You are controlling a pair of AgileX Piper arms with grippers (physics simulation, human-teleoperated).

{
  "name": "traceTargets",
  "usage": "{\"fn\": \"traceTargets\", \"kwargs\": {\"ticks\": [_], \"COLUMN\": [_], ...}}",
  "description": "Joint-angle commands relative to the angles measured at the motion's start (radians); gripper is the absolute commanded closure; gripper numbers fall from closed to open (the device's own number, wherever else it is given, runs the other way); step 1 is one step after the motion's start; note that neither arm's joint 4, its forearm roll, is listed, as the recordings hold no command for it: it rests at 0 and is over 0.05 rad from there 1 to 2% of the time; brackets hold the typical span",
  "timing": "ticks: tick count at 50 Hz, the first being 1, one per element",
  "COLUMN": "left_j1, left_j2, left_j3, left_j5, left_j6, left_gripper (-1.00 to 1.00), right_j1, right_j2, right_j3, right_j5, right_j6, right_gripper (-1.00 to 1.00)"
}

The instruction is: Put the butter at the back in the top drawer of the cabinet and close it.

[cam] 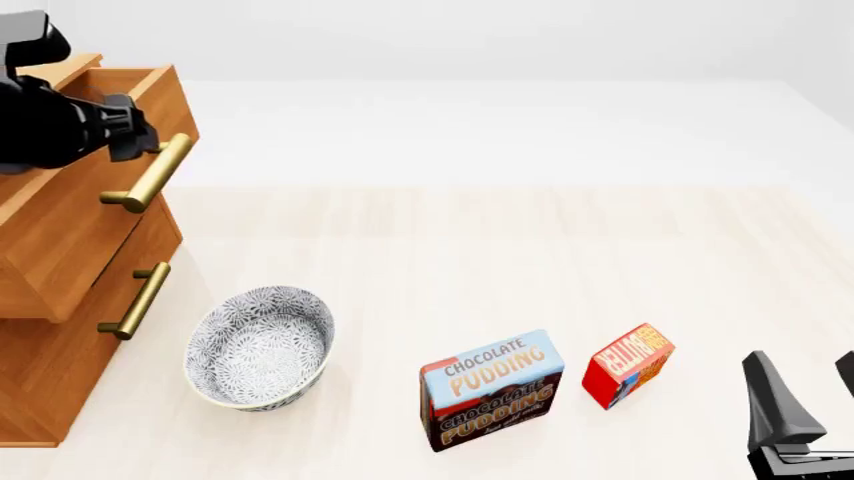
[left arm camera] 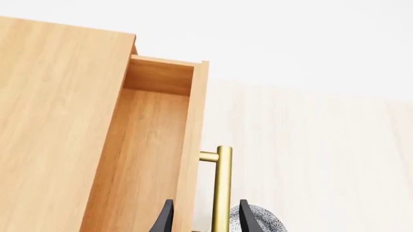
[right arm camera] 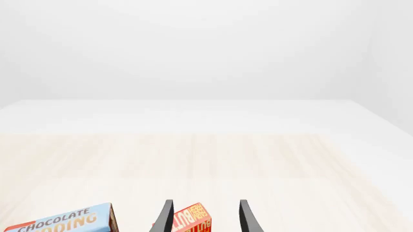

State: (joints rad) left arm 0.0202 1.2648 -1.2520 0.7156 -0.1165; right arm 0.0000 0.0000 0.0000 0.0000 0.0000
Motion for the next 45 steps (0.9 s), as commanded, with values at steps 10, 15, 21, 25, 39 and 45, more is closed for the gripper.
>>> {"fn": "traceTargets", "kwargs": {"ticks": [10,15,21,25,39,45], "left_j1": [0.001,0.0,-0.003,-0.004,-0.008,-0.007], "left_j2": [0.02,0.026,0.034,0.04,0.048,0.052], "left_j3": [0.01,0.019,0.026,0.033,0.053,0.06], "left_j5": [-0.016,-0.026,-0.033,-0.042,-0.057,-0.063], "left_j6": [-0.007,-0.009,-0.012,-0.015,-0.025,-0.026], "left_gripper": [-1.0,-1.0,-1.0,-1.0,-1.0,-1.0], "right_j1": [0.0,0.0,0.0,0.0,0.0,0.0], "right_j2": [0.0,0.0,0.0,0.0,0.0,0.0], "right_j3": [0.0,0.0,0.0,0.0,0.0,0.0], "right_j5": [0.0,0.0,0.0,0.0,0.0,0.0], "right_j6": [0.0,0.0,0.0,0.0,0.0,0.0], "right_gripper": [-1.0,-1.0,-1.0,-1.0,-1.0,-1.0]}}
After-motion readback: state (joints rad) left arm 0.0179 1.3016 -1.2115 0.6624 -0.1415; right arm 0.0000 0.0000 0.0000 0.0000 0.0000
